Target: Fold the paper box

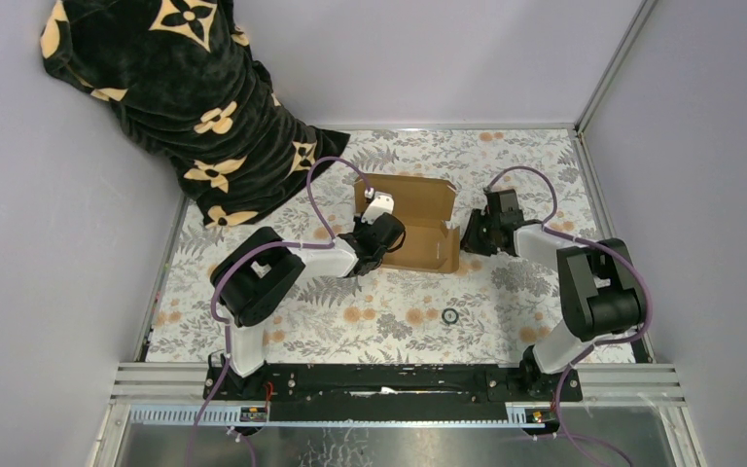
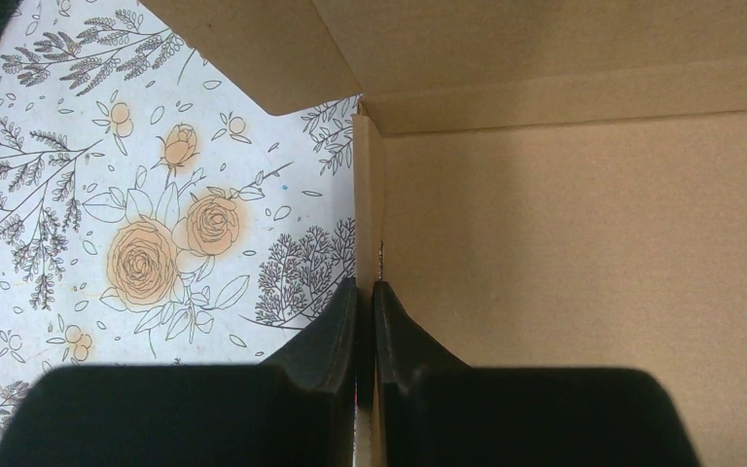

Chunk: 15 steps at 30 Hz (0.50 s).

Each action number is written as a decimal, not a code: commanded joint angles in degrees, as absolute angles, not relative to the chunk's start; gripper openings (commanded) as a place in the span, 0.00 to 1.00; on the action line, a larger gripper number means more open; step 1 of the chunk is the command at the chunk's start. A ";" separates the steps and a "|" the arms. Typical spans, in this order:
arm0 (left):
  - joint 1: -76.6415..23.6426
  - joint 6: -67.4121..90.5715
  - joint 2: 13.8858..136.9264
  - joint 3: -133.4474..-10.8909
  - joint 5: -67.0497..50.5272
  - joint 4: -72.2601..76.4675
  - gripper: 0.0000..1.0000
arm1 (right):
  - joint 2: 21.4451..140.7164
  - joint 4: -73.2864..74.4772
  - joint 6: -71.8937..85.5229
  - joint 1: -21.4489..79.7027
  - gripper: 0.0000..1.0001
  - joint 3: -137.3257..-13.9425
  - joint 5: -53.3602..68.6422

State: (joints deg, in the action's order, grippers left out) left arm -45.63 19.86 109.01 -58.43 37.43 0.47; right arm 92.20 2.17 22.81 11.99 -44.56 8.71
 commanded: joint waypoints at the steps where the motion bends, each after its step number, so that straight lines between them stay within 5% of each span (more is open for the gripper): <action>1: -46.23 20.43 111.87 -58.02 34.85 -2.29 0.13 | 94.86 -2.24 23.31 11.86 0.33 -46.56 12.71; 15: -46.32 20.57 112.37 -57.97 34.74 -2.12 0.13 | 93.07 -6.79 25.73 11.91 0.33 -44.33 17.62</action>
State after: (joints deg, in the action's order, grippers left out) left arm -45.63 19.86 109.06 -58.46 37.43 0.49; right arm 95.22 -4.03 24.60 11.97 -45.01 15.07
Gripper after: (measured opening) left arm 0.132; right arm 0.328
